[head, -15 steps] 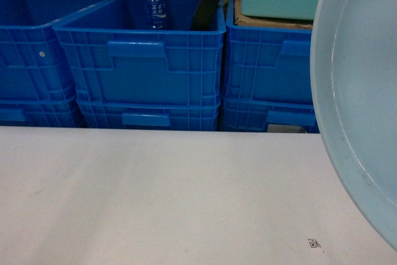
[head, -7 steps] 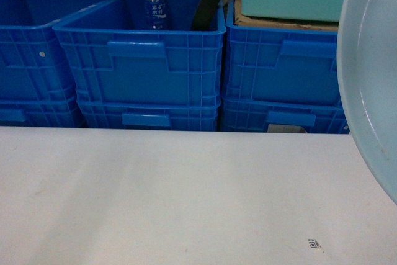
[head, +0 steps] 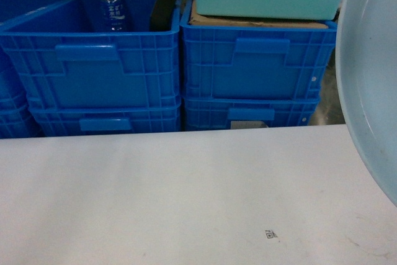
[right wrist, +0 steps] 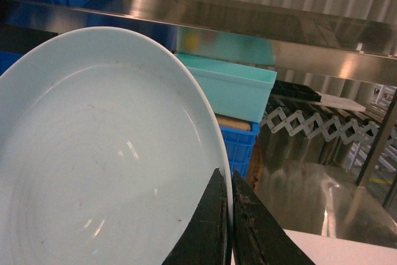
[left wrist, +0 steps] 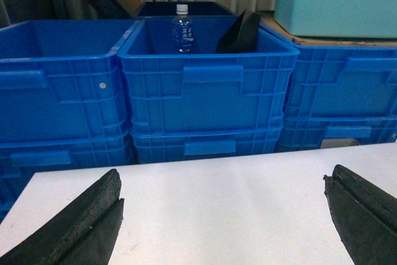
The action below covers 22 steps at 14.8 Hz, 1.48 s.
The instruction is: Place blue tray on left shelf second layer neatly
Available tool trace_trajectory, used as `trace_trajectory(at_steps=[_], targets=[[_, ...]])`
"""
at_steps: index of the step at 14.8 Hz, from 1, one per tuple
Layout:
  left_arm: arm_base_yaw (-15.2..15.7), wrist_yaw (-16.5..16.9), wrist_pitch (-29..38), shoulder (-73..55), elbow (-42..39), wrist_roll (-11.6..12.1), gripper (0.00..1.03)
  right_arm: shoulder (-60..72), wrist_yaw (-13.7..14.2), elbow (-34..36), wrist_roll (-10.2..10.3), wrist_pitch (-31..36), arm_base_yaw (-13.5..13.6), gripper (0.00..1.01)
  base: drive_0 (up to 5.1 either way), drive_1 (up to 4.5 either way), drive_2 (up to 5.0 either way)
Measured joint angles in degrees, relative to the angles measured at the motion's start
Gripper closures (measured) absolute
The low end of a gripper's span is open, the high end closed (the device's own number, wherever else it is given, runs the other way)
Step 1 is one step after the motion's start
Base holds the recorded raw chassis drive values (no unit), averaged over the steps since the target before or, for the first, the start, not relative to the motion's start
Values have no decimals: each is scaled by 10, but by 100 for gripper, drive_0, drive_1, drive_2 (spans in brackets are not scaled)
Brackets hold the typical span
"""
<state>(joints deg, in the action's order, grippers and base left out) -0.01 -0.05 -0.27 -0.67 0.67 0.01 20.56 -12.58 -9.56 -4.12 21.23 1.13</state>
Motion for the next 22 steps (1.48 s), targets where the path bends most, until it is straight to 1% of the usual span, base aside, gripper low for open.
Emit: trace_trajectory(at_steps=[22], targets=[[0, 0, 0, 0, 0, 0, 5, 0, 0, 0, 0, 0, 0, 99, -157, -157, -157]])
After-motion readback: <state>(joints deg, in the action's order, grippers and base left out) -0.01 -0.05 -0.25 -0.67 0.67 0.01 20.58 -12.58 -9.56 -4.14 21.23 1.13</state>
